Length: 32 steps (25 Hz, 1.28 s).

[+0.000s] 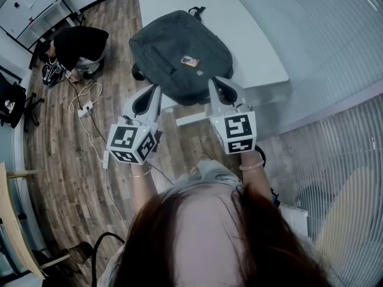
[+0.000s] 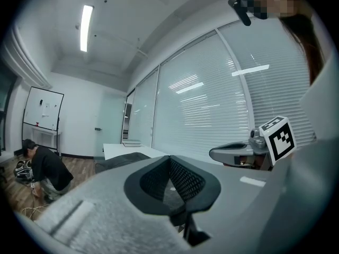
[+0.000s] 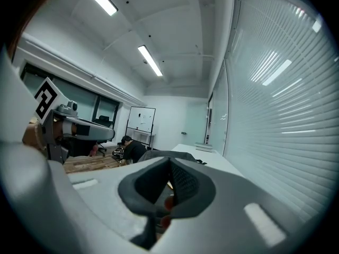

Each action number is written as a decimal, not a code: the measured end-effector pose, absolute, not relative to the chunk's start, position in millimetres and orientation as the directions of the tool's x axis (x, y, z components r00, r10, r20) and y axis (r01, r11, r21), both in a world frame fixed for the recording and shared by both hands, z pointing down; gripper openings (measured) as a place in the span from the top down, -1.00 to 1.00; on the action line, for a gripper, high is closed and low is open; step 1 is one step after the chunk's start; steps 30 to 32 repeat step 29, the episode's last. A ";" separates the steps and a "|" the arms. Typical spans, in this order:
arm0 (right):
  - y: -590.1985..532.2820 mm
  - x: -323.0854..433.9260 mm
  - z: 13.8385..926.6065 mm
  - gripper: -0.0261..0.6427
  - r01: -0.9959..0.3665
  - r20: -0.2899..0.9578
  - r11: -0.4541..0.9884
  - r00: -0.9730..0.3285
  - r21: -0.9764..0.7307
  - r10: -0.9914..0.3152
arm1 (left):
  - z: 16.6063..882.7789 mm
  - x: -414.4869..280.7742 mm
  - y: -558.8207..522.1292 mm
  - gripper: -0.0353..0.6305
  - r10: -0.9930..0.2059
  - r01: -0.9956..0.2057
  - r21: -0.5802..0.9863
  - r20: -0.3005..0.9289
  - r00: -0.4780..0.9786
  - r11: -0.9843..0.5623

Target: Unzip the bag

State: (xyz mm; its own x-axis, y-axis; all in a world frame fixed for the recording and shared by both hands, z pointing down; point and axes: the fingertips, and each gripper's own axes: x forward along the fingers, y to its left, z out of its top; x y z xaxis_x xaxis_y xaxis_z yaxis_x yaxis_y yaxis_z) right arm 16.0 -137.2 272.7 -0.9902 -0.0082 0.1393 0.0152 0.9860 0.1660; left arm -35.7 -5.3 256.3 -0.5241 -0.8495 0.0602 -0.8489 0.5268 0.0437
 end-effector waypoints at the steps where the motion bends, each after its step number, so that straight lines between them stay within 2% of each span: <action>1: -139.2 14.5 272.6 0.91 0.017 0.140 0.986 -0.990 0.166 -0.007 | 256.6 -37.2 -7.5 0.86 -0.849 -0.848 0.045 0.061 -0.525 0.528; 32: -145.7 -7.4 284.1 0.91 0.088 0.167 0.971 -0.985 0.222 0.052 | 268.9 -51.1 -45.3 0.86 -0.870 -0.868 0.071 0.058 -0.489 0.492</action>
